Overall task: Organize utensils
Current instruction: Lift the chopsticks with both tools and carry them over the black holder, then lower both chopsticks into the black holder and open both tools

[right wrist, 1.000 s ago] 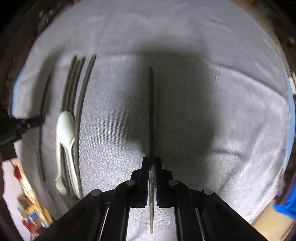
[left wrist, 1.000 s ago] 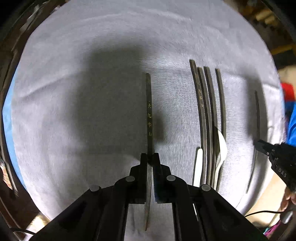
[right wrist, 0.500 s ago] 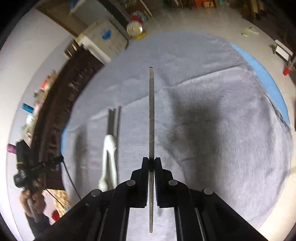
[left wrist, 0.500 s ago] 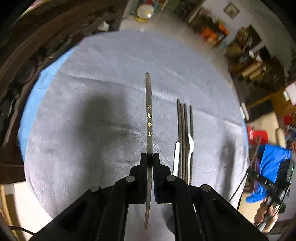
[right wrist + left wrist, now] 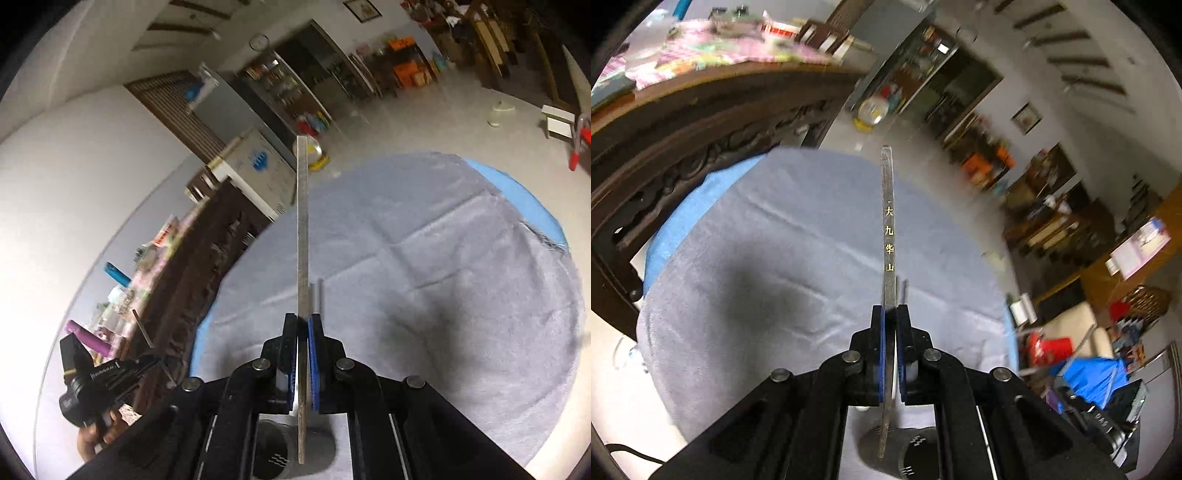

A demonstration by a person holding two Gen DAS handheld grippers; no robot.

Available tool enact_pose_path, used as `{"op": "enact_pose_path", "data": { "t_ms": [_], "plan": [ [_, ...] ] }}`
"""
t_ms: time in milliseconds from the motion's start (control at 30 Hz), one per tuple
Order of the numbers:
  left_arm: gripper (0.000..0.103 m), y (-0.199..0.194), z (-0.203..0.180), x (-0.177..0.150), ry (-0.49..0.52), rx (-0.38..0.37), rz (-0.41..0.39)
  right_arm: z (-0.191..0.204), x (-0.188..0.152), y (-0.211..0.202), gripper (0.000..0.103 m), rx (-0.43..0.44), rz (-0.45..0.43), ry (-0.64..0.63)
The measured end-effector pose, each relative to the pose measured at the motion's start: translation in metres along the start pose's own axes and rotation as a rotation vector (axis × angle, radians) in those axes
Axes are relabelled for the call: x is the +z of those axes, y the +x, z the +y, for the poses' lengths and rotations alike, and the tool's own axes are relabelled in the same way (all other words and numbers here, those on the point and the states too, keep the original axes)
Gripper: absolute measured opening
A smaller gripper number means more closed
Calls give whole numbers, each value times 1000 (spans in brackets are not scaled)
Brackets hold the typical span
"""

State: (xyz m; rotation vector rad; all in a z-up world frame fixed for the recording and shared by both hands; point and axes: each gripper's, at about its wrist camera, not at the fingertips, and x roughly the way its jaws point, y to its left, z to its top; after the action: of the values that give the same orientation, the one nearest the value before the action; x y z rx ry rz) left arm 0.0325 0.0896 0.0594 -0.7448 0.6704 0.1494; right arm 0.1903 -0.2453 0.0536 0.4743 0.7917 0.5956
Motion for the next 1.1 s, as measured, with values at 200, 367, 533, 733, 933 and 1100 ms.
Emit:
{"op": "enact_pose_path", "data": {
  "t_ms": [200,367,533,733,933,1100],
  "plan": [
    [5,-14,-14,-18,14,-68,-77,25,-23,7,7,-1,-58,-63],
    [5,-5,-20,-34,35,-96,-93,37,-40,16,7,-11,-59,-108],
    [5,6,-23,-55,81,-79,-102,39,-55,24,7,-29,-42,-144],
    [5,21,-20,-74,107,-75,-55,37,-72,32,7,-45,-9,-173],
    [5,27,-22,-88,135,-67,-26,35,-87,39,7,-50,28,-188],
    [5,29,-24,-99,159,-65,-7,37,-95,41,7,-56,42,-213]
  ]
}}
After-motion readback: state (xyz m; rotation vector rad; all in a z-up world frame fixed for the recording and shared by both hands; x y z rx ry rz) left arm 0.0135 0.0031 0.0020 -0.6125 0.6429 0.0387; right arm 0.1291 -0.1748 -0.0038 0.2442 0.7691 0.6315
